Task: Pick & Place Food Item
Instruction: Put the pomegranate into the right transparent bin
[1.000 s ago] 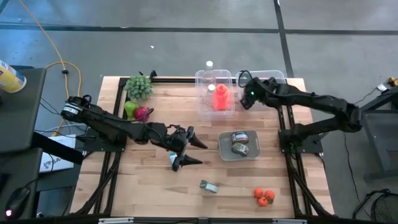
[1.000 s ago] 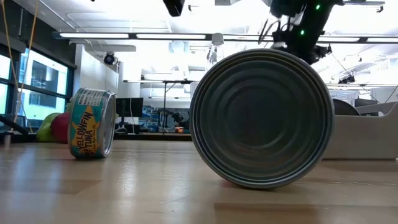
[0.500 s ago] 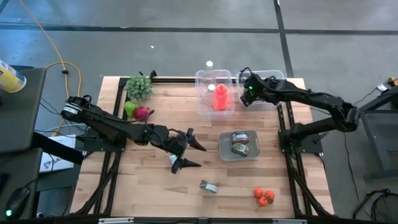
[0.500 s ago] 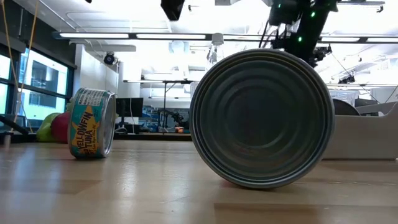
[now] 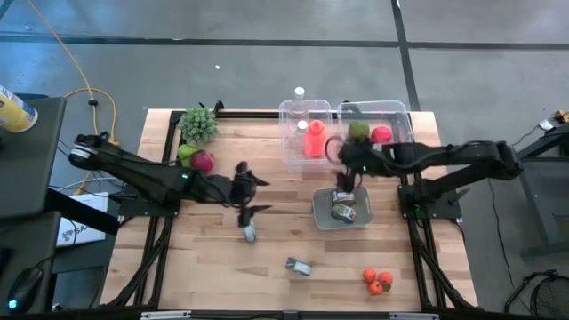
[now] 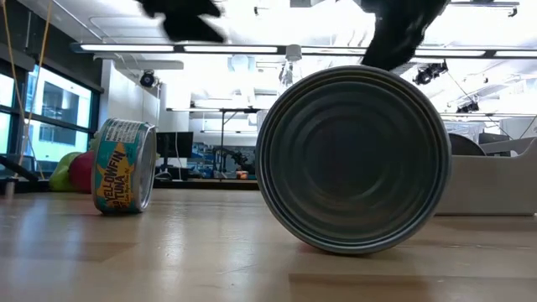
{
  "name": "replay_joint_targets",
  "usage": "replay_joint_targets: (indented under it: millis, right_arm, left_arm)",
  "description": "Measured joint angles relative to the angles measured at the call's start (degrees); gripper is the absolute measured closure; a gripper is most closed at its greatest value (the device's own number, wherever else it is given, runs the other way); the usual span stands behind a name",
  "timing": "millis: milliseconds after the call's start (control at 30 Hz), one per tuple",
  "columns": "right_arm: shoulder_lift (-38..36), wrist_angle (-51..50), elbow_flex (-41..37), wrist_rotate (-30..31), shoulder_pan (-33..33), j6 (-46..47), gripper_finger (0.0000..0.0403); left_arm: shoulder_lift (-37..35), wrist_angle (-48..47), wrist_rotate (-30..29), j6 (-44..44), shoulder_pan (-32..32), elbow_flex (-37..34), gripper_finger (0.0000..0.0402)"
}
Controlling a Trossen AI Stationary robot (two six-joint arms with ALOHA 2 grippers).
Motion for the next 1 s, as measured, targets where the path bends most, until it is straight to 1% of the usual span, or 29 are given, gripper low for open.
replay_joint_targets:
  millis: [100,167,267,300,367,400,433,533,733,800,933,1000]
  right_arm:
    - [-0.02,6.39,-1.82,-5.18,5.83,0.28,0.0081]
    - [0.07,11.58,-3.15,-7.49,9.46,0.26,0.0081]
    - [0.02,20.84,-5.51,-8.67,14.37,-0.39,0.0081]
    - [0.37,23.87,-6.32,-8.75,16.06,-0.94,0.0081]
    - [1.03,29.22,-7.89,-8.94,18.87,-2.05,0.0081]
    - [1.48,31.61,-8.74,-8.90,20.15,-2.77,0.0081]
    - [1.89,33.83,-9.47,-8.98,21.27,-3.35,0.0081]
    - [3.05,38.78,-10.87,-8.90,23.88,-4.77,0.0081]
    - [5.88,40.80,-11.14,-8.86,25.97,-4.43,0.0081]
    - [6.71,41.14,-11.14,-8.86,26.46,-4.35,0.0081]
    - [8.95,41.91,-11.14,-8.86,27.11,-4.29,0.0081]
    - [10.01,41.96,-11.14,-8.86,27.42,-4.29,0.0081]
  left_arm:
    - [-5.70,-12.66,0.47,-8.87,0.23,0.00,0.0088]
    - [-8.90,-20.40,-0.12,-11.78,1.09,0.00,0.0088]
    - [-11.66,-30.36,-0.33,-16.40,3.45,0.00,0.0088]
    - [-12.06,-33.46,-0.29,-20.04,4.64,0.00,0.0088]
    - [-12.17,-38.84,-0.27,-30.14,7.57,0.00,0.0088]
    - [-12.04,-41.32,-0.21,-33.97,9.13,-0.02,0.0088]
    - [-11.70,-43.42,-0.23,-36.02,10.64,-0.02,0.0088]
    - [-10.38,-47.42,-0.24,-35.87,14.76,-0.02,0.0088]
    - [-7.77,-48.05,-0.42,-29.45,22.71,-0.02,0.0088]
    - [-7.23,-48.48,-0.42,-28.71,25.14,-0.02,0.0088]
    - [-6.11,-53.38,-0.31,-27.68,28.68,-0.02,0.0088]
    - [-5.49,-56.22,0.41,-24.03,29.51,-0.02,0.0088]
